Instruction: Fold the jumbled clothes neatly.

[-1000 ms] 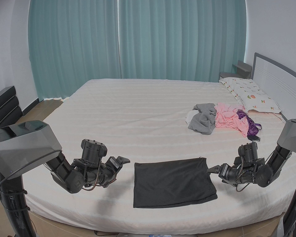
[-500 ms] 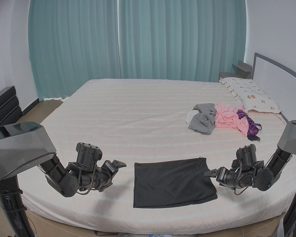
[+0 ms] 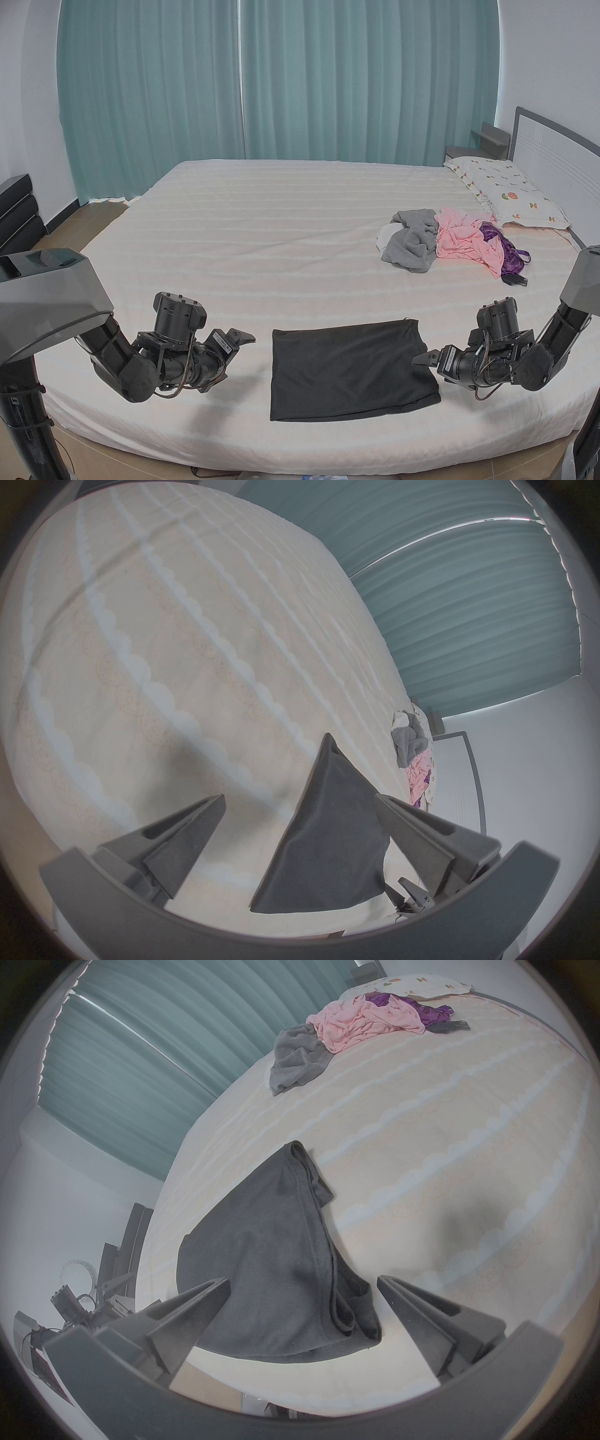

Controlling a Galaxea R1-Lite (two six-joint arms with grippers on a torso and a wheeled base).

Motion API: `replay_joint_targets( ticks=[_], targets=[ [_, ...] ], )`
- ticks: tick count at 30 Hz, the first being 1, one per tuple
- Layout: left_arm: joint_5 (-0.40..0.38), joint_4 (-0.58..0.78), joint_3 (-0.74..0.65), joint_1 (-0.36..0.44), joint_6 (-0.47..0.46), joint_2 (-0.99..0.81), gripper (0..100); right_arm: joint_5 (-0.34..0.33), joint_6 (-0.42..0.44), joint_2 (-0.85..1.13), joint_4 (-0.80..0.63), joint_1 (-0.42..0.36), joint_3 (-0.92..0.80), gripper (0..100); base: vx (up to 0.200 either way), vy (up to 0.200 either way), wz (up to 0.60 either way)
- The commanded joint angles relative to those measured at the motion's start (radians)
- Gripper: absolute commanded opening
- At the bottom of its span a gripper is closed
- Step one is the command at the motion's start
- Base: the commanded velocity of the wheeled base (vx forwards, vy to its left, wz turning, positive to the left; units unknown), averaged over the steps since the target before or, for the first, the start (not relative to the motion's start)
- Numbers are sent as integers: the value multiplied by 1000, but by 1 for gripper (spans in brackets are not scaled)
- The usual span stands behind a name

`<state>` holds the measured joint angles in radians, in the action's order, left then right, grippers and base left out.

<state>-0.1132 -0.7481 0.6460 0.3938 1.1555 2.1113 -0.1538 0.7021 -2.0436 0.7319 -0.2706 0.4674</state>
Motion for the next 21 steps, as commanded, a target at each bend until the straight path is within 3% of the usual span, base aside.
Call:
replay_joint_targets(
  ticks=[1,21],
  targets=[
    [0,0,-3,2,0,4,100,0,-1,-4,0,-7,-4,100,0,0,0],
    [1,0,1,5,-11,6,100,-1,-3,-44,1,-12,10,100,0,0,0]
  ],
)
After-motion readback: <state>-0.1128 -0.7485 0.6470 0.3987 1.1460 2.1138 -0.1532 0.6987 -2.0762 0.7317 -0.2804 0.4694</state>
